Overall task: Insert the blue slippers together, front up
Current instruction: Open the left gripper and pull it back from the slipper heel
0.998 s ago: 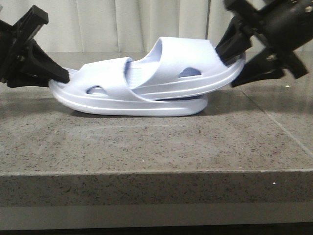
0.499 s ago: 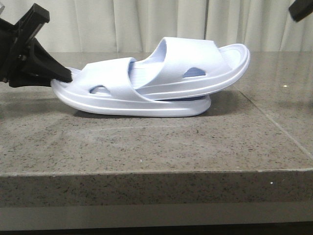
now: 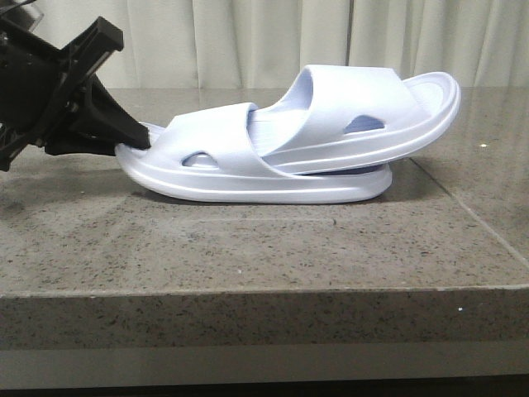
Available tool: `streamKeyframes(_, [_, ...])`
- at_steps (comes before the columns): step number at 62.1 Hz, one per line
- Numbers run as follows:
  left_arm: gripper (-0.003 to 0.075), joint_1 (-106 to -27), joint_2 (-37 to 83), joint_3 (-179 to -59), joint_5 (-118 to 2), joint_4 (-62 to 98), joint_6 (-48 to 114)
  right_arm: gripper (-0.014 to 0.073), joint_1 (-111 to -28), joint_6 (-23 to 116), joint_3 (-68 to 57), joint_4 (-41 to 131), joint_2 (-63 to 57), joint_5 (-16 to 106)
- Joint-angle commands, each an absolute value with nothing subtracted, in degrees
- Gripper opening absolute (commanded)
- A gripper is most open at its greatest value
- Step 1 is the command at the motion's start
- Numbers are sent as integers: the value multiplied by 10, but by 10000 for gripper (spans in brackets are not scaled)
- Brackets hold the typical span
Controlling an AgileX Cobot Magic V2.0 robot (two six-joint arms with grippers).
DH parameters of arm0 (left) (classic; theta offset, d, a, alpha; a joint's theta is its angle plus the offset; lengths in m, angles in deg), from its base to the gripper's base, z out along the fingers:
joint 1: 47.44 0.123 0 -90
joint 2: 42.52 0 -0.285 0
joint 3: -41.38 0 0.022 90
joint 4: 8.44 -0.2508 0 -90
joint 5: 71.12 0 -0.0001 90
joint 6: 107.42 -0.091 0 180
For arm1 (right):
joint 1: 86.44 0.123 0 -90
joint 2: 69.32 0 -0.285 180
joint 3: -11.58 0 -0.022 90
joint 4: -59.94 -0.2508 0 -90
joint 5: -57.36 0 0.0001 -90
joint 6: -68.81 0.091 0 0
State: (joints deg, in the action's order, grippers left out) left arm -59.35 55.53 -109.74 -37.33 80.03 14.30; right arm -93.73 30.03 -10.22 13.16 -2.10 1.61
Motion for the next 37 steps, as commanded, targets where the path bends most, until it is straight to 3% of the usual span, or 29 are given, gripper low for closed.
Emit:
streamKeyframes(1, [47,-597,534,-1116,-367,790,144,626,-937,299,-92,114,-32,29])
streamKeyframes(12, [377,-597,530,-1116,-372,782,144,626,-937,299,-94,114,-32,23])
streamKeyframes(15, [433,-597,527,-1119,-376,771,144,626,-937,299,-94,114,-33,21])
streamKeyframes(24, [440,-597,499,-1132,-398,681,195,626,-937,303,-93,122,-34,17])
streamKeyframes(37, [440,-597,420,-1185,-351,263,497,626,-912,385,-82,242,-35,17])
